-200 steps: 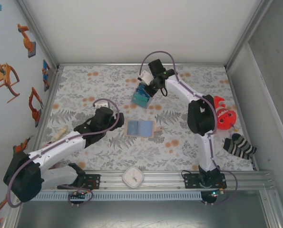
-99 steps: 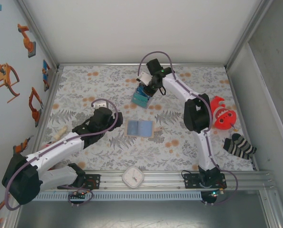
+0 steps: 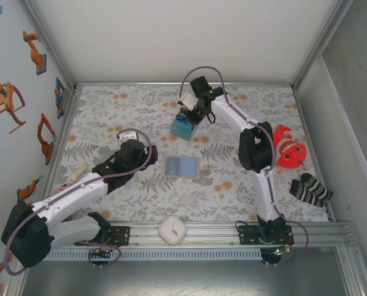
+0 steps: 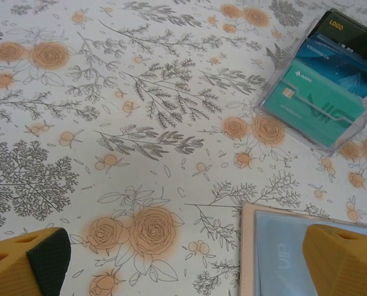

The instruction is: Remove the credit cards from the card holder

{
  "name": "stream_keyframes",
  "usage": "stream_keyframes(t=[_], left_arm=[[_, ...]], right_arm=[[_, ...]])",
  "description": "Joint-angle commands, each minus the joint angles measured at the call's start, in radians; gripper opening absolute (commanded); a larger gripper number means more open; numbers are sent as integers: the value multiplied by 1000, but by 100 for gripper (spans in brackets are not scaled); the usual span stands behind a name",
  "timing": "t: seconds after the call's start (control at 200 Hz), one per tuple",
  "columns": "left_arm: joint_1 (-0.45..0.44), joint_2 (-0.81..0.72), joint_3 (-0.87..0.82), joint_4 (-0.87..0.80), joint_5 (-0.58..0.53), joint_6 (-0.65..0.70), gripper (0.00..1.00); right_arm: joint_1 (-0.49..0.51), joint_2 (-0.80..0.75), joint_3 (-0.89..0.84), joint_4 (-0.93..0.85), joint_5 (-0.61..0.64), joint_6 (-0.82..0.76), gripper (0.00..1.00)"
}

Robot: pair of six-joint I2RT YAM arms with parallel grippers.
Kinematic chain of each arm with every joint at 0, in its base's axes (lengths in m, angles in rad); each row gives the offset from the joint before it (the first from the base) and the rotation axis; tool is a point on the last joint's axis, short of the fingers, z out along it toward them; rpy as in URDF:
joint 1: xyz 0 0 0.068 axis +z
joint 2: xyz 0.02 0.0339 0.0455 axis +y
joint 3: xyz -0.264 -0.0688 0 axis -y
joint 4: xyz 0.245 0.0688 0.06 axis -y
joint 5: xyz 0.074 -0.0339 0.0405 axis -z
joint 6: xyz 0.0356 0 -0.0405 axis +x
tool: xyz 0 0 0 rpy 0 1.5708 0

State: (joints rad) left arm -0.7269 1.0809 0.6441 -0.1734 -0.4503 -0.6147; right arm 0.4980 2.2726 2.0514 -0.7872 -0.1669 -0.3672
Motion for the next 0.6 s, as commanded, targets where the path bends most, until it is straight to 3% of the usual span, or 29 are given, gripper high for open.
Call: stream_keyframes(t=[0.0,0.326,0.596], left_arm=[[-2,-42,-22,-12,-60,-22,97],[5,-217,-155,21,-201,-148,97],[13,-390,-245,-29,-324,-226,97]], right_arm=[[15,-127,-68,58,40,105,25],[149,-436,-501,283,158,430,32],[330,-481,-674,311,275,666,42]])
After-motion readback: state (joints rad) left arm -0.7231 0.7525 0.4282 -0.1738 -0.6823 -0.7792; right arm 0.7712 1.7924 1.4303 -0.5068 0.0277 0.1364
